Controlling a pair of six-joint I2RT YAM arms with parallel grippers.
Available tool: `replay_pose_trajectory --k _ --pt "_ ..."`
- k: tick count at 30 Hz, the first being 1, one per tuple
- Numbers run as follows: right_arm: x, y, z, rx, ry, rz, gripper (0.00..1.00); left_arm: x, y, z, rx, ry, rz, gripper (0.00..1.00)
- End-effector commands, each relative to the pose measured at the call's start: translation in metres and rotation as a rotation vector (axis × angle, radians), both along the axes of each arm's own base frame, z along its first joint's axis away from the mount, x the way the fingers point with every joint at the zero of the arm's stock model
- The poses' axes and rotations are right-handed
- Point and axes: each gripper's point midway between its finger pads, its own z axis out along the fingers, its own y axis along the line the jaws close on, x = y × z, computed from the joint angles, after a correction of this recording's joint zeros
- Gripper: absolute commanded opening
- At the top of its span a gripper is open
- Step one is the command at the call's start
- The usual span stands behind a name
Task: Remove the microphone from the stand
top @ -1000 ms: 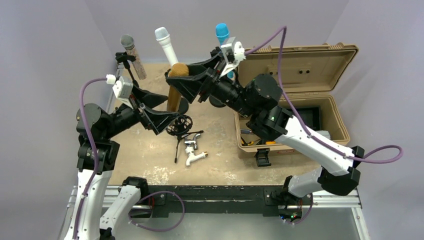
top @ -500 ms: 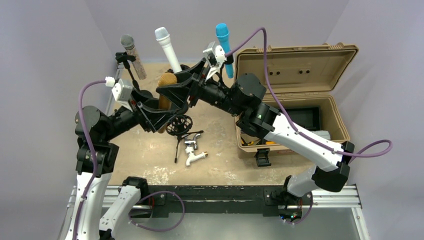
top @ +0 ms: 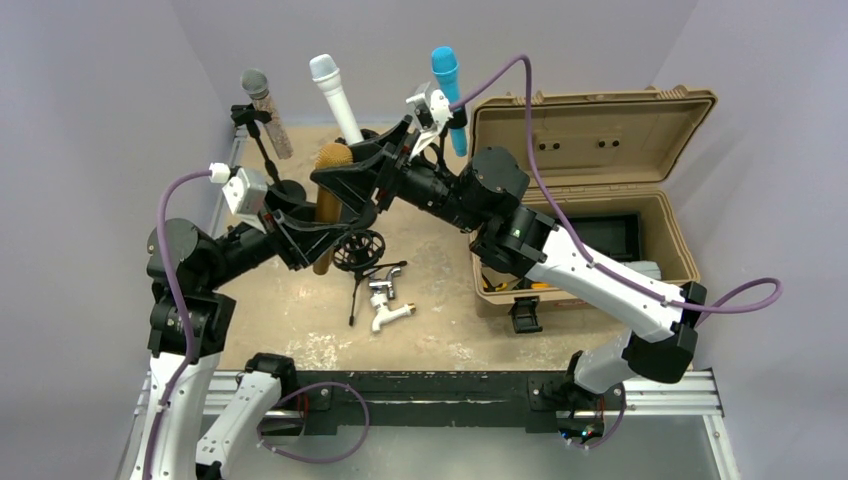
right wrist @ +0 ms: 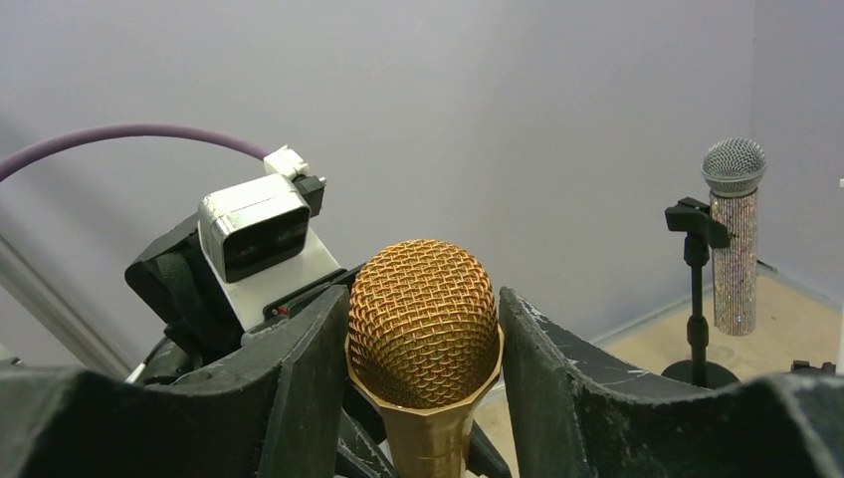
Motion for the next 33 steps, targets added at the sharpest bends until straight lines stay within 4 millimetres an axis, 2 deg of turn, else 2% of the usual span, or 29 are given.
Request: replay_pose_trajectory --k 1,5,7,23,25,28,31,33 --pt "-0.003 -0.025 0.029 0.057 -0.075 -0.058 0.50 0.017 0.014 0.010 -0.030 0.015 0.128 0.00" --pt "-0.001 -0.037 0.033 0.072 -0.078 -0.102 0.78 0.019 0.012 0.009 -0.037 0.033 0.123 0.00" --pt "-0.001 -0.043 0.035 0.081 -0.082 -0.116 0.84 0.020 0.012 0.009 -0.042 0.040 0.125 0.00" --pt "0.006 -0.084 0.035 0.120 -0.071 -0.254 0.86 0.034 0.015 0.002 -0.057 0.114 0.164 0.00" --pt "0.006 -0.088 0.036 0.124 -0.071 -0.268 0.85 0.029 0.003 0.006 -0.079 0.136 0.089 0.00" --pt "0.004 -0.101 0.042 0.140 -0.077 -0.288 0.85 0.018 -0.026 0.007 -0.070 0.196 0.021 0.00" --pt "0.000 -0.120 0.048 0.175 -0.079 -0.318 0.85 0.019 -0.046 -0.001 -0.034 0.276 0.068 0.00" --pt "-0.001 -0.135 0.051 0.207 -0.073 -0.349 0.84 0.029 -0.054 -0.008 -0.033 0.358 0.149 0.00"
